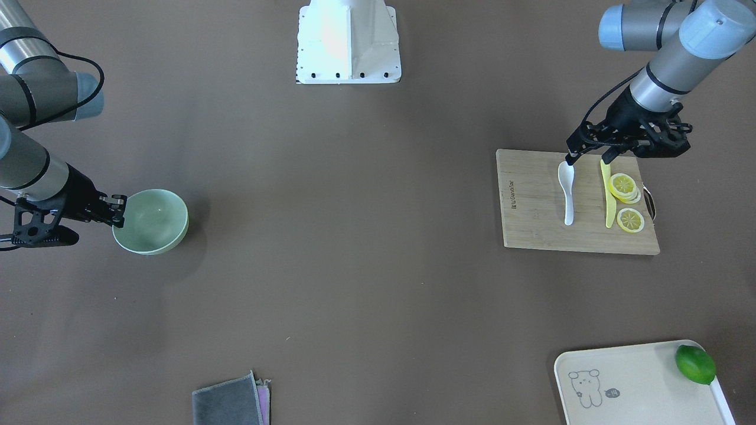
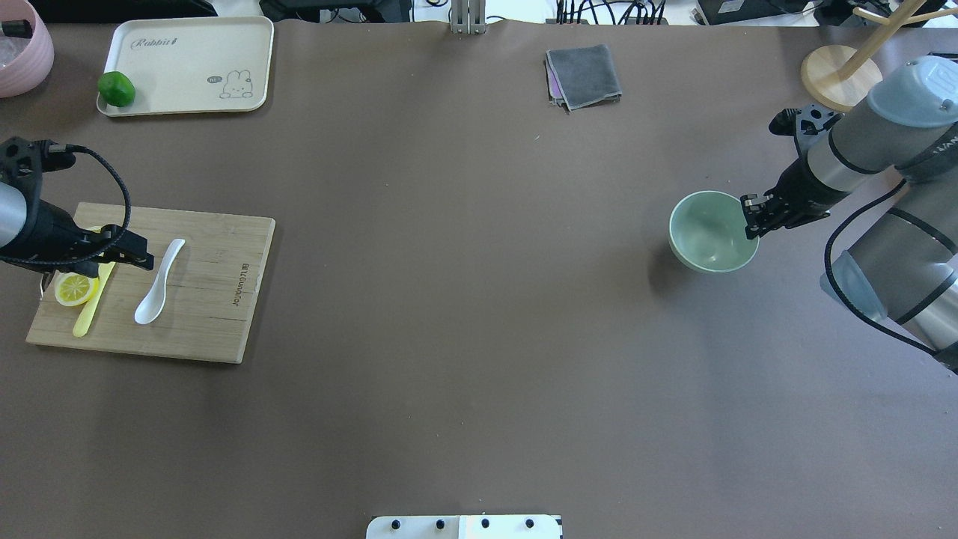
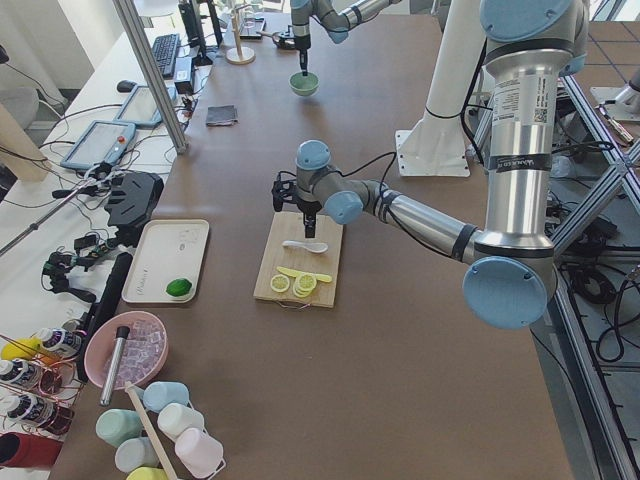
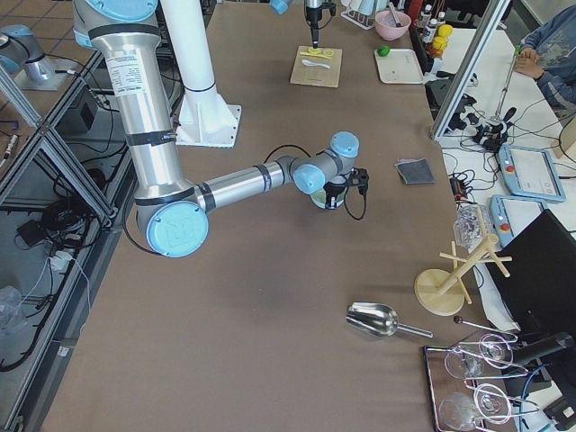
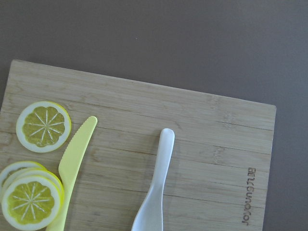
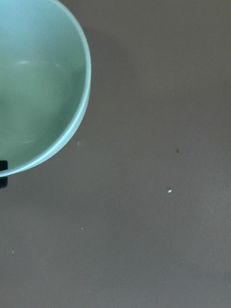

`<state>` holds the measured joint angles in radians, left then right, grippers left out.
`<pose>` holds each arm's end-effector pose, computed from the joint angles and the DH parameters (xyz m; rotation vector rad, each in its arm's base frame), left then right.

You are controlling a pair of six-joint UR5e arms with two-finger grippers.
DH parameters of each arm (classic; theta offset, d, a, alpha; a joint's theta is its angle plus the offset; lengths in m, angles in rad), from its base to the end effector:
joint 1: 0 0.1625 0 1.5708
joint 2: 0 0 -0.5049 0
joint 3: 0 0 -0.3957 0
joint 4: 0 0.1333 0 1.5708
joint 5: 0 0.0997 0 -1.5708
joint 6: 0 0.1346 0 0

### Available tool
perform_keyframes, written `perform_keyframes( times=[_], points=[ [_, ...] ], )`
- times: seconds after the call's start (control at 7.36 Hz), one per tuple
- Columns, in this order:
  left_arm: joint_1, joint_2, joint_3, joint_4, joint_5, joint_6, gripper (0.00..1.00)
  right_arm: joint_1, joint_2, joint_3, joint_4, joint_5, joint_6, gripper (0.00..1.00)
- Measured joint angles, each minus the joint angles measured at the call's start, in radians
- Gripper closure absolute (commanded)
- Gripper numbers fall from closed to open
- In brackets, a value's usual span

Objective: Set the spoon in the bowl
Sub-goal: 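Drag the bowl inward with the right gripper while the left lowers onto the spoon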

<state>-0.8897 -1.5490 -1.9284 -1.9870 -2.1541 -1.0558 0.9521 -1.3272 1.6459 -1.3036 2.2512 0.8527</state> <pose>0.2765 -0.4351 0.5508 0.0478 0.9147 -0.1289 -0.3307 -0.5483 0.5606 -0.0260 -0.8659 0.0199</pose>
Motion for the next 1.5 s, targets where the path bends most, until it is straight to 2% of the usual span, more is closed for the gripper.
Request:
perform_keyframes(
  times=[0.41,0.68,1.09,1.5],
  points=[
    [0.063,0.023,0.022,-0.014,0.091,0.074,0.4,-0.099,0.164,0.006,0.001,-0.011,0.262,1.0],
    [0.07,0.009,0.061,-0.016,0.124,0.14,0.41,-0.202,0.235,0.009,0.001,-0.071,0.404,1.0],
    [0.073,-0.051,0.127,-0.019,0.145,0.159,0.41,-0.336,0.28,0.007,0.002,-0.18,0.495,1.0],
    [0.076,-0.076,0.165,-0.028,0.146,0.161,0.42,-0.394,0.297,0.004,0.003,-0.221,0.529,1.0]
  ],
)
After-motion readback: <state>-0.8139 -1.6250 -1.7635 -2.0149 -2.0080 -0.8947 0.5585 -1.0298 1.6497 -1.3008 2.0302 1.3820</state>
